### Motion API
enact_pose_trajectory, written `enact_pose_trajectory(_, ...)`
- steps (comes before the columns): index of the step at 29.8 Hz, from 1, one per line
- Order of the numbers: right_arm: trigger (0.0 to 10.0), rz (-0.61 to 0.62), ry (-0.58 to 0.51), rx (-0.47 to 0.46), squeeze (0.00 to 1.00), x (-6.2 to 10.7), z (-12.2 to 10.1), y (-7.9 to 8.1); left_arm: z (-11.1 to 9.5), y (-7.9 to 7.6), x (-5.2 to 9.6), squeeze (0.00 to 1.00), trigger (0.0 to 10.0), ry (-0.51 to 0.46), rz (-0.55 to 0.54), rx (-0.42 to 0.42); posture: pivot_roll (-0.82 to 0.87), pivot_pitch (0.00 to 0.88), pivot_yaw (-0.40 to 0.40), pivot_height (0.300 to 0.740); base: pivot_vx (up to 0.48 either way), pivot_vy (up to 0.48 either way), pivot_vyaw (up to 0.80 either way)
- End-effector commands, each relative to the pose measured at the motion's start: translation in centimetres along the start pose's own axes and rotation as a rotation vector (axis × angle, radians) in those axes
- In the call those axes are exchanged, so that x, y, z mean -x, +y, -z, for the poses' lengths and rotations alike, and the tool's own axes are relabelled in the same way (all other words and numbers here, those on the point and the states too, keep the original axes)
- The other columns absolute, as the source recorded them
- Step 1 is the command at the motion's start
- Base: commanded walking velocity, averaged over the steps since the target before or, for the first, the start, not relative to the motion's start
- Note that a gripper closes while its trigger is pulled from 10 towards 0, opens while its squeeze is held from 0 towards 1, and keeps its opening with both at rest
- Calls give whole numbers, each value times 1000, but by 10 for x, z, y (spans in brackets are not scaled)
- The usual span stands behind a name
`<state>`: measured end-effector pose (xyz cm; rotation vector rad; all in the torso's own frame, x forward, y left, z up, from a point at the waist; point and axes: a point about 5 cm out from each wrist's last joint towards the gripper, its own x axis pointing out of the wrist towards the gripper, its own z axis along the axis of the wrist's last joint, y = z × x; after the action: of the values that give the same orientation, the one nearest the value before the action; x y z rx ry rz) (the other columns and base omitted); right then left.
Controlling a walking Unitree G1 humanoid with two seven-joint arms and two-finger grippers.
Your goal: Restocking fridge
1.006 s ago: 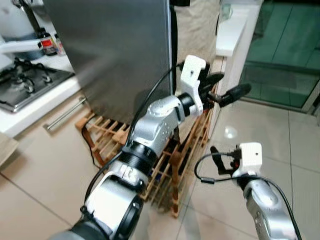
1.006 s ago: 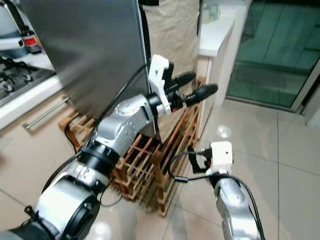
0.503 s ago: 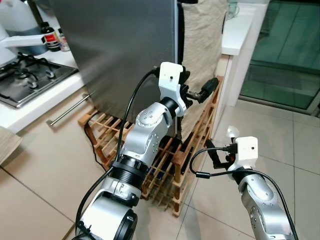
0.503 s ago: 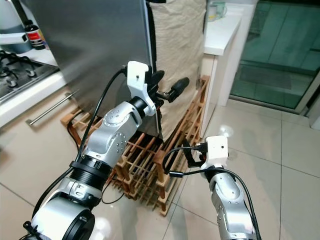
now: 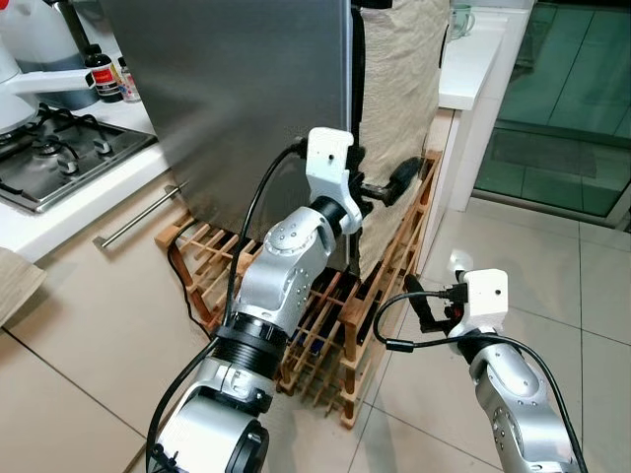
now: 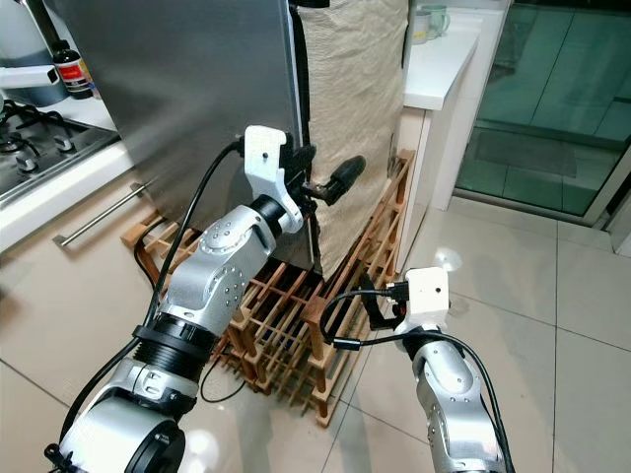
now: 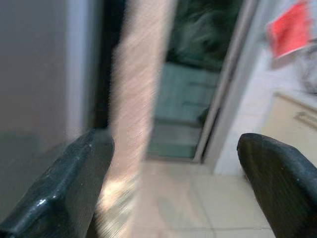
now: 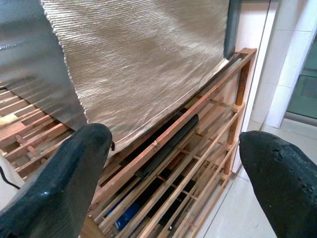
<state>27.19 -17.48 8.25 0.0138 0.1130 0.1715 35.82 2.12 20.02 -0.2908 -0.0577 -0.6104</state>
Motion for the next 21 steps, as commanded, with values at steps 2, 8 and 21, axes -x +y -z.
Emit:
enact_pose_trajectory(2,10000,-18,-14,0,43,-2,-2,5,-1,-3,-7,0,10000,0,-33,12,-270,0,124,740,0,0,0)
enact_pose_trajectory(8,10000,-12,-14,-3,43,-1,-2,4,-1,-13,-11,0,10000,1,3,32,-272,0,127,740,0,0,0)
enact_pose_trajectory(21,10000,-5,-9,-3,43,2,-1,3,-3,-29,-21,0,10000,1,45,-3,-278,0,129,740,0,0,0)
